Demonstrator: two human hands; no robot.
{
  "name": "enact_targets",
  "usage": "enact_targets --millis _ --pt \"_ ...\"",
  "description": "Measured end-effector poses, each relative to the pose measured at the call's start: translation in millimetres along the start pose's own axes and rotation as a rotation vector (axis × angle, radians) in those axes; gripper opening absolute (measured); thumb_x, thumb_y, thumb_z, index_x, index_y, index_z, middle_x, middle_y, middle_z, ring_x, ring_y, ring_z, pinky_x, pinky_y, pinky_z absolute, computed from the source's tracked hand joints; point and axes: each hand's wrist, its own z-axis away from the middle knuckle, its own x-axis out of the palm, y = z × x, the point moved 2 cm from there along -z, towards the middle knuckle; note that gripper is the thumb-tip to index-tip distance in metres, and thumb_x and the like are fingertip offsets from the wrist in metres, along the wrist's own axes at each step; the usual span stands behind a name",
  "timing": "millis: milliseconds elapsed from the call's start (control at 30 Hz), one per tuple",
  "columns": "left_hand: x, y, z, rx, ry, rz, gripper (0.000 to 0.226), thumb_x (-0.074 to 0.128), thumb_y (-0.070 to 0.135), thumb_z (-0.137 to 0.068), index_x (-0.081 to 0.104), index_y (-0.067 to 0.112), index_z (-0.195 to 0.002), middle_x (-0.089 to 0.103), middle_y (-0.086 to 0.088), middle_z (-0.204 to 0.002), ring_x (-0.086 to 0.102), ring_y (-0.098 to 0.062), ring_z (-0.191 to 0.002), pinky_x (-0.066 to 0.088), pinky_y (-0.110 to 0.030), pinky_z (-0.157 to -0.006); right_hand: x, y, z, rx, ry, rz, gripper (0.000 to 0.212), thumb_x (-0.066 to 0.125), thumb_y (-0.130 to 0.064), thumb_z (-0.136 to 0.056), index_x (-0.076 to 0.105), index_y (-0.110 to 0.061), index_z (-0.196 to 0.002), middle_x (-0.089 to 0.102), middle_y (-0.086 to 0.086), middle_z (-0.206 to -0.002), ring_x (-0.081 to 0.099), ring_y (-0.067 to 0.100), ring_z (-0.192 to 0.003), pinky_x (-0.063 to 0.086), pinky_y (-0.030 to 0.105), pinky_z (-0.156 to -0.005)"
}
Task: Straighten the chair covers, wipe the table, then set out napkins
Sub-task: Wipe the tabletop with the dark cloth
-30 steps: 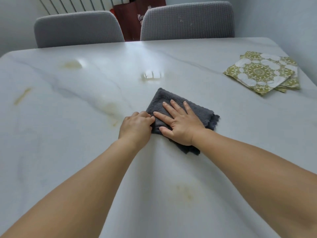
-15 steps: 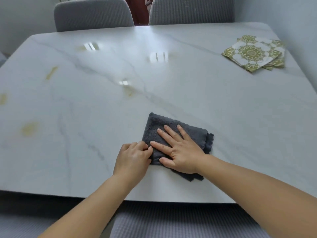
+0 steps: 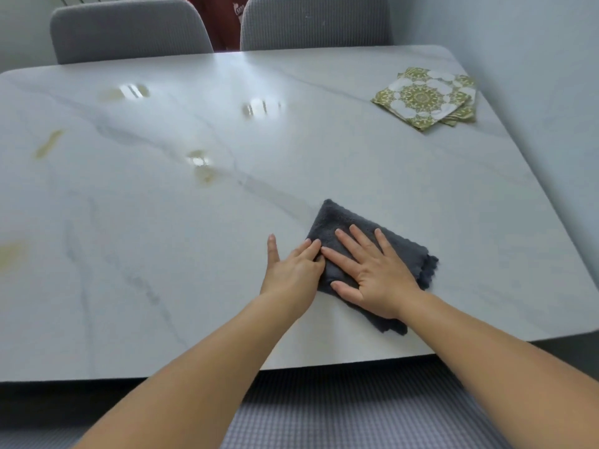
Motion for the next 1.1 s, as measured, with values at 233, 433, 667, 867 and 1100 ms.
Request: enact_targets --millis 233,433,667,867,1100 --pt "-17.9 45.3 -49.1 -0.012 0.005 -0.024 0.058 0.028 0.009 -0.097 0.006 0.012 -0.15 -0.003 0.0 -0.159 -0.003 -0.014 -0.146 -0.009 -0.053 -0.114 -8.8 60.8 -9.1 0.135 0.019 0.005 0.073 -0.001 -0.068 -0.074 -0.002 -0.049 -0.145 -0.008 -0.009 -0.159 -0.016 0.014 -0.145 -0.016 0.045 -0.115" --pt "-14.1 58.8 -21.4 0.027 -0.016 0.004 0.061 0.03 0.008 -0.097 0.003 0.016 -0.15 -0.003 0.004 -0.159 -0.001 -0.01 -0.146 -0.011 -0.054 -0.114 -1.5 48.3 31.4 0.156 -0.001 -0.048 0.072 -0.004 -0.068 -0.076 -0.006 -0.046 -0.145 -0.013 -0.005 -0.158 -0.023 0.014 -0.142 -0.02 0.045 -0.113" --pt "4.6 76.7 29.6 0.128 -0.066 -0.056 0.057 0.025 0.013 -0.099 -0.001 0.011 -0.15 -0.006 -0.001 -0.159 -0.003 -0.014 -0.146 -0.019 -0.051 -0.109 23.2 29.4 78.8 0.125 0.02 0.041 0.062 0.01 -0.063 -0.092 0.028 -0.034 -0.144 0.034 0.007 -0.151 0.016 0.024 -0.141 0.011 0.052 -0.108" --pt "-6.4 60.7 9.1 0.071 -0.001 0.0 0.054 0.027 0.013 -0.098 0.012 0.019 -0.149 0.005 0.006 -0.159 0.004 -0.008 -0.146 -0.02 -0.051 -0.109 13.8 34.7 54.6 0.061 0.009 0.027 0.067 0.01 -0.065 -0.087 0.001 -0.037 -0.147 0.004 0.002 -0.159 -0.007 0.02 -0.145 -0.006 0.049 -0.113" --pt "-8.3 28.3 11.5 -0.066 -0.012 0.015 0.058 0.026 0.008 -0.097 0.007 0.017 -0.15 0.001 0.005 -0.159 0.0 -0.008 -0.146 -0.016 -0.058 -0.109 5.6 1.9 14.7 0.113 0.0 0.04 0.075 -0.011 -0.065 -0.074 -0.012 -0.041 -0.146 -0.019 -0.002 -0.157 -0.025 0.018 -0.142 -0.023 0.047 -0.109"
